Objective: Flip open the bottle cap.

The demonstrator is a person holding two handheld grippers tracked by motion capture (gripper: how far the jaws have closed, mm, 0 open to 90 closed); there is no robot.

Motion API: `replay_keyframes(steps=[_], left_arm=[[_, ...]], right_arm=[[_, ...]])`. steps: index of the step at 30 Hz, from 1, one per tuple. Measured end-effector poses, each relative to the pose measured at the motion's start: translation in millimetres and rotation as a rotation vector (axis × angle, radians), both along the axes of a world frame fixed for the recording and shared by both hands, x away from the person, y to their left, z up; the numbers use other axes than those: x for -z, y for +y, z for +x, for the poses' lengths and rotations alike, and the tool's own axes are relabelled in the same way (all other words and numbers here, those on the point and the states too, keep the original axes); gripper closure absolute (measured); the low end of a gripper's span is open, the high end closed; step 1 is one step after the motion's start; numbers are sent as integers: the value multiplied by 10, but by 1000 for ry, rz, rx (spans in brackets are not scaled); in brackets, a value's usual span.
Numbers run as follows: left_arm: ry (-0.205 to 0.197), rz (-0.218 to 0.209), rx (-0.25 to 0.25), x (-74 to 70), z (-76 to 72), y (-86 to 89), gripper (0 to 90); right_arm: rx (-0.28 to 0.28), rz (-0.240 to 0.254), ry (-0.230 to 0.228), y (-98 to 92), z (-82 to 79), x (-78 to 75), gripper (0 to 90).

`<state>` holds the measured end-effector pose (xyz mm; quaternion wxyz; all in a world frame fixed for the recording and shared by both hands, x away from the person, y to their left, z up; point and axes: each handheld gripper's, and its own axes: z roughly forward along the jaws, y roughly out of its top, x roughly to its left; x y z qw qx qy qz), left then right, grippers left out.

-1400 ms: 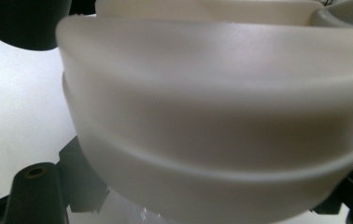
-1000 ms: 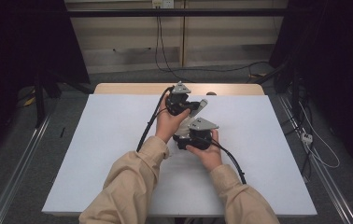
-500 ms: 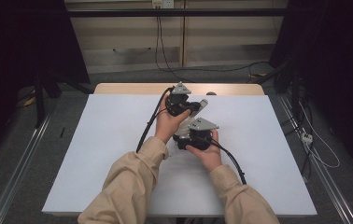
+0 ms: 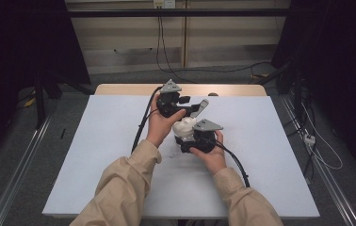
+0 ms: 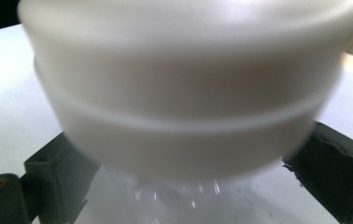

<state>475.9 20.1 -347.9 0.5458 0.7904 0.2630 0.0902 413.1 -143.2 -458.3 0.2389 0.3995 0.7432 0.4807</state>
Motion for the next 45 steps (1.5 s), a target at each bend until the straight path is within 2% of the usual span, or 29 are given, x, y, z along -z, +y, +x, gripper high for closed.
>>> replay_keyframes(steps=[2, 4, 8, 15, 23, 28, 35, 41, 45], left_arm=[[-13, -3, -3, 0, -71, 107, 273], [-25, -6, -4, 6, -154, 235, 210], [-51, 17, -11, 56, -329, 516, 150], [-42, 33, -16, 218, -551, 870, 134], [-46, 35, -10, 394, -791, 1193, 129], [-14, 31, -43, 548, -901, 1436, 124], [10, 25, -53, 698, -1024, 1654, 120], [9, 36, -73, 795, -1098, 1776, 112], [23, 30, -91, 827, -1117, 1833, 105]], right_arm=[[-5, -10, 6, -61, -42, 4, 32], [0, -10, -5, -130, -98, -6, 51], [8, -5, -13, -308, -256, -49, 68], [9, 11, -10, -607, -491, -111, 79], [-7, 4, 2, -735, -687, -88, 79], [-21, 10, 0, -821, -812, -86, 83], [3, 7, 2, -983, -931, -62, 86], [20, 19, -6, -1129, -1035, -73, 83], [30, 23, -7, -1203, -1084, -65, 82]])
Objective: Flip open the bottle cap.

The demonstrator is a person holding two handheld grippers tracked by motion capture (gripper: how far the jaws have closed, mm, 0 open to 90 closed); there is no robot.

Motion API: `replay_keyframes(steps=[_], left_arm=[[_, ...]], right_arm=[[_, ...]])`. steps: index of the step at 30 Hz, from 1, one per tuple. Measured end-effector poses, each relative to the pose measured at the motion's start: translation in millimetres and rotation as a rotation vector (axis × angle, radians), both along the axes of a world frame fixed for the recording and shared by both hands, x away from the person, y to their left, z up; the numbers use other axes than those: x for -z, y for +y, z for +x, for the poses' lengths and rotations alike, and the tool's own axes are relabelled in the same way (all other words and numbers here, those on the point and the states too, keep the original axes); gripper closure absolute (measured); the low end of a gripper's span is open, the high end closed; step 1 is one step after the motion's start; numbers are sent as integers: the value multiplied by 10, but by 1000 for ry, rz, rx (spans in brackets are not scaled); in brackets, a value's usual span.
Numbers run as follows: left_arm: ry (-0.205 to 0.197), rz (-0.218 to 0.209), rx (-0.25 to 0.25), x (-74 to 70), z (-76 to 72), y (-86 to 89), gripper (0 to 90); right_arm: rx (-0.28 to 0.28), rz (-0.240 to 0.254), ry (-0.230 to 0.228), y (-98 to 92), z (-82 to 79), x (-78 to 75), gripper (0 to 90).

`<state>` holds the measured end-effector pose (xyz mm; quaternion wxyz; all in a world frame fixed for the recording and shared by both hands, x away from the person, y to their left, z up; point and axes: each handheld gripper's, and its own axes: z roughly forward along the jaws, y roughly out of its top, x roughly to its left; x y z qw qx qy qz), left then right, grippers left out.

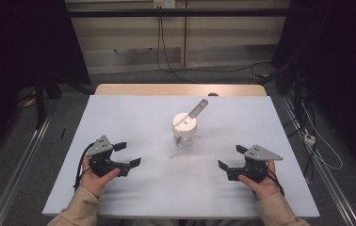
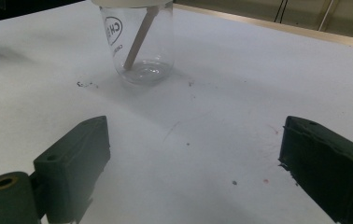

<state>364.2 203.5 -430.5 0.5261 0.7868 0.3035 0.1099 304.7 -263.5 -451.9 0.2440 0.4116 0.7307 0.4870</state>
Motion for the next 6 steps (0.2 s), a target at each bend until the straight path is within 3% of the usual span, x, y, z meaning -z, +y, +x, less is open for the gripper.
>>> replay_keyframes(steps=[6], left_arm=[[-7, 1, -19, 8, -7, 30, 102]], right_arm=[[0, 14, -9, -34, -8, -17, 81]])
